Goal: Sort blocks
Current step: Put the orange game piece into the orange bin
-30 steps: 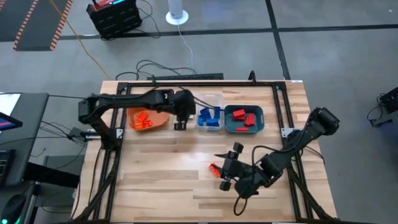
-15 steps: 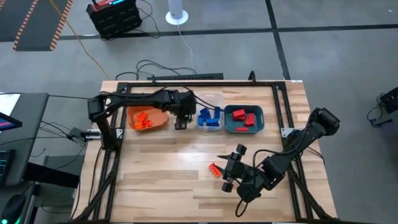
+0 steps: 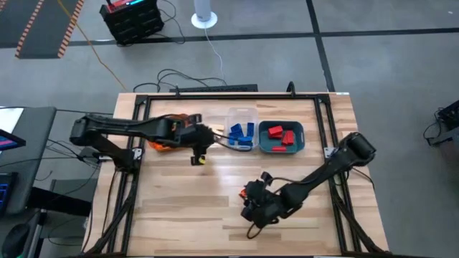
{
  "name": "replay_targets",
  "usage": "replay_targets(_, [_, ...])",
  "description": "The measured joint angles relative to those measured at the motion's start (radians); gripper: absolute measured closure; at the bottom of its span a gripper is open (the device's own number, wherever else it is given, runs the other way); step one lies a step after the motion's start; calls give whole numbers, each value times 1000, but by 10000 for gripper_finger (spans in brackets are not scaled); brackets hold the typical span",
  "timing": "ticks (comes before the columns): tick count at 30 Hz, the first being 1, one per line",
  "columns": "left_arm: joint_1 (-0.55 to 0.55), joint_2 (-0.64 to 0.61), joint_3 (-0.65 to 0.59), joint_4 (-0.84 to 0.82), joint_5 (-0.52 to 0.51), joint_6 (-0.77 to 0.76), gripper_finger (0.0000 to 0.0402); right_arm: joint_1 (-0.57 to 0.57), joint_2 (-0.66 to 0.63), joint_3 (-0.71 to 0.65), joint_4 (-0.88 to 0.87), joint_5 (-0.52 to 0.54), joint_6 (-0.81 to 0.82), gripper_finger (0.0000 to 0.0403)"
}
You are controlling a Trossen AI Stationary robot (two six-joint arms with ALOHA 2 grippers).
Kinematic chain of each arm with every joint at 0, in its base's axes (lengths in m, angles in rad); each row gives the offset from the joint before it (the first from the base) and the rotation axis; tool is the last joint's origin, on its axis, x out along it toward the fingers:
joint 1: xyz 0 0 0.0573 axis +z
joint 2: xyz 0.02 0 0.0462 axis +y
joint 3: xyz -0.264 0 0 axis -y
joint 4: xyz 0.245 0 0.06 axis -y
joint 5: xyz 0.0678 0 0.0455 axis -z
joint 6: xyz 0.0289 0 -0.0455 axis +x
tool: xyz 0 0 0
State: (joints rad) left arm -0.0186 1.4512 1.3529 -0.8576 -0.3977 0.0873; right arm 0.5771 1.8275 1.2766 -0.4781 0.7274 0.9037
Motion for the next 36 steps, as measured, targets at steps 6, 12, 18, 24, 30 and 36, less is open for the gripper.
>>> replay_targets(6, [-77, -70, 0, -186, -16, -180, 211, 0, 124, 98, -205, -48, 187, 192])
replay_targets(12, [-165, -123, 0, -229, -66, -284, 211, -17, 210, 230, -431, -154, 326, 192])
replay_targets(18, [-209, -144, 0, -234, -80, -357, 211, -51, 270, 290, -460, -225, 305, 192])
replay_targets(24, [-231, -143, 0, -314, -80, -419, 211, -63, 268, 289, -461, -233, 303, 192])
replay_targets(30, [-252, -143, 0, -344, -80, -457, 211, -52, 266, 289, -448, -254, 228, 192])
replay_targets(36, [-271, -143, 0, -348, -80, -475, 211, -40, 266, 289, -464, -341, 153, 177])
